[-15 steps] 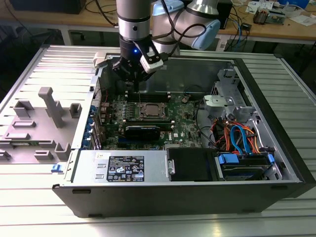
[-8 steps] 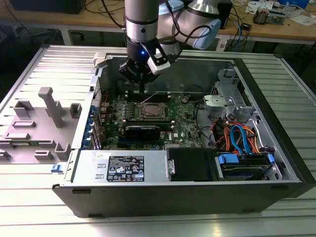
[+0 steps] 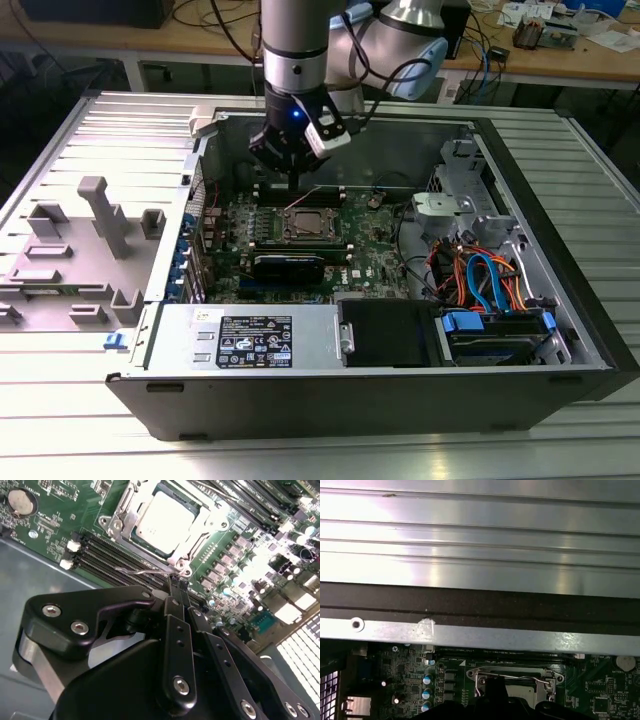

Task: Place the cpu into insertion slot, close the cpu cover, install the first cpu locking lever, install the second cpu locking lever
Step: 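Install the first cpu locking lever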

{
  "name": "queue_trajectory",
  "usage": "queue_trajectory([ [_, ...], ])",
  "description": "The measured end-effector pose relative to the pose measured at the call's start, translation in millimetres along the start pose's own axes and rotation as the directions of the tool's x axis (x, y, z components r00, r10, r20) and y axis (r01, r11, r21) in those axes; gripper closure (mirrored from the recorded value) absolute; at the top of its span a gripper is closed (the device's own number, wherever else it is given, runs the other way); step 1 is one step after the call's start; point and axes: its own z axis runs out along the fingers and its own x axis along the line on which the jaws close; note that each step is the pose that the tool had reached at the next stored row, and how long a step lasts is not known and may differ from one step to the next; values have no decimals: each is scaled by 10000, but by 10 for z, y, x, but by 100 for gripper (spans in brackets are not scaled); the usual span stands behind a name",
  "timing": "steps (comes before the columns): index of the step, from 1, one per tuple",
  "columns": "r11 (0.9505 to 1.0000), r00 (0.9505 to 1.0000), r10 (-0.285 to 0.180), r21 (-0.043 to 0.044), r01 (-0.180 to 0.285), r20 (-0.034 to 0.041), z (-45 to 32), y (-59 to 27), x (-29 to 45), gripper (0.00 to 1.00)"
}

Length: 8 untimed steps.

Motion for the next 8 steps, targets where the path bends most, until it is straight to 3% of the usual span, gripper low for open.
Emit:
queue_trajectory([
  [3,9999,10000,-2,129,2,11,19,1,0,89],
  [8,9998,9998,172,133,-173,31,36,1,-8,89],
])
